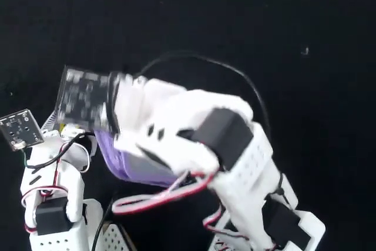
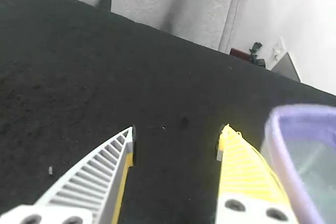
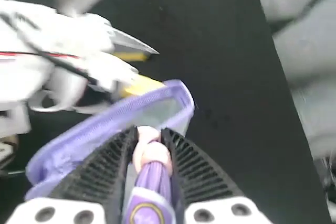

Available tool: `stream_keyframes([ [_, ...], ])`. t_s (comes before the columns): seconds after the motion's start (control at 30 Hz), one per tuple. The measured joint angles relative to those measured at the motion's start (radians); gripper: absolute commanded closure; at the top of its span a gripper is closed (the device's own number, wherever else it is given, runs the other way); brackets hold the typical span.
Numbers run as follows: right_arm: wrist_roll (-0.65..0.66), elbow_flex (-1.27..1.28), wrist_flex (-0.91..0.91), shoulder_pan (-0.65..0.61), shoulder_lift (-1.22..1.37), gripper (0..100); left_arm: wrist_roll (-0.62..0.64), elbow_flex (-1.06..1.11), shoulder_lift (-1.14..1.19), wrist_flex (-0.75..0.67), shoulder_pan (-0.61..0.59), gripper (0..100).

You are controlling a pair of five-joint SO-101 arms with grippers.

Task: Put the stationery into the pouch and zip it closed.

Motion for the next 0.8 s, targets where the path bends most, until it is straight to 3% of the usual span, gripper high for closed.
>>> stream_keyframes([
  [0.13, 0.002, 0.044, -0.064, 0.051, 0.000, 98.7, 0.028, -0.064, -0.005, 0.032, -0.054, 73],
  [0.3, 0.002, 0.046, -0.080, 0.060, 0.000, 98.7, 0.058, -0.239, -0.008, 0.203, -0.066, 73],
  [0.63, 0.002, 0.057, -0.118, 0.091, 0.000, 98.7, 0.046, -0.479, -0.011, 0.423, 0.078, 73],
  [0.8, 0.002, 0.058, -0.137, 0.129, 0.000, 98.7, 0.046, -0.559, -0.011, 0.468, 0.146, 73],
])
